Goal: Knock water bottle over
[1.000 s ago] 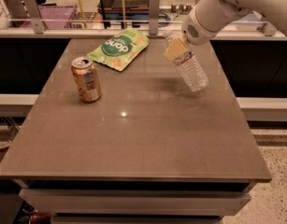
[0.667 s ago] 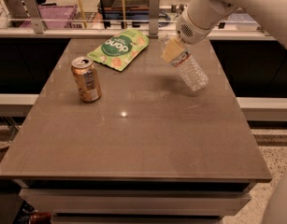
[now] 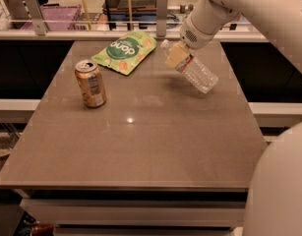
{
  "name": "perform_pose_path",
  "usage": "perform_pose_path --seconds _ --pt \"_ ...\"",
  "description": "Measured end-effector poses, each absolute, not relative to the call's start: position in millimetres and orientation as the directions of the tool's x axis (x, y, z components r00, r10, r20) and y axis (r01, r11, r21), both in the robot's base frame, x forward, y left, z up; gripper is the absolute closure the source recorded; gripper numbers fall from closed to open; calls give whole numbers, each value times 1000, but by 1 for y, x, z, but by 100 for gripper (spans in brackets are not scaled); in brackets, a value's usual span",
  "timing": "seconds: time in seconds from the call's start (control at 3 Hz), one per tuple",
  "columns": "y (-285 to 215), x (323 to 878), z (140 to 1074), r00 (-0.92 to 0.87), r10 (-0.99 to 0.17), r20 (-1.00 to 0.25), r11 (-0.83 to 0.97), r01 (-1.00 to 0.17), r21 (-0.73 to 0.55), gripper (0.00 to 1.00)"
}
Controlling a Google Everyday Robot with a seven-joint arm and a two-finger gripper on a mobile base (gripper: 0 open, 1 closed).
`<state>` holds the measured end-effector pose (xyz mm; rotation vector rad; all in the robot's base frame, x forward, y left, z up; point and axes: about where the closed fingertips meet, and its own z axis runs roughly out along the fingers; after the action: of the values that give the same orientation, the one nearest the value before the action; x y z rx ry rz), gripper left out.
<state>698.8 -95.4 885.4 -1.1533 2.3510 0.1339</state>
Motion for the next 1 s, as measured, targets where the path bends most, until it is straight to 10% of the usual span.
perform_pose_path --seconds 1.0 --pt "-69 721 852 -453 -642 -619 613 -788 -60 100"
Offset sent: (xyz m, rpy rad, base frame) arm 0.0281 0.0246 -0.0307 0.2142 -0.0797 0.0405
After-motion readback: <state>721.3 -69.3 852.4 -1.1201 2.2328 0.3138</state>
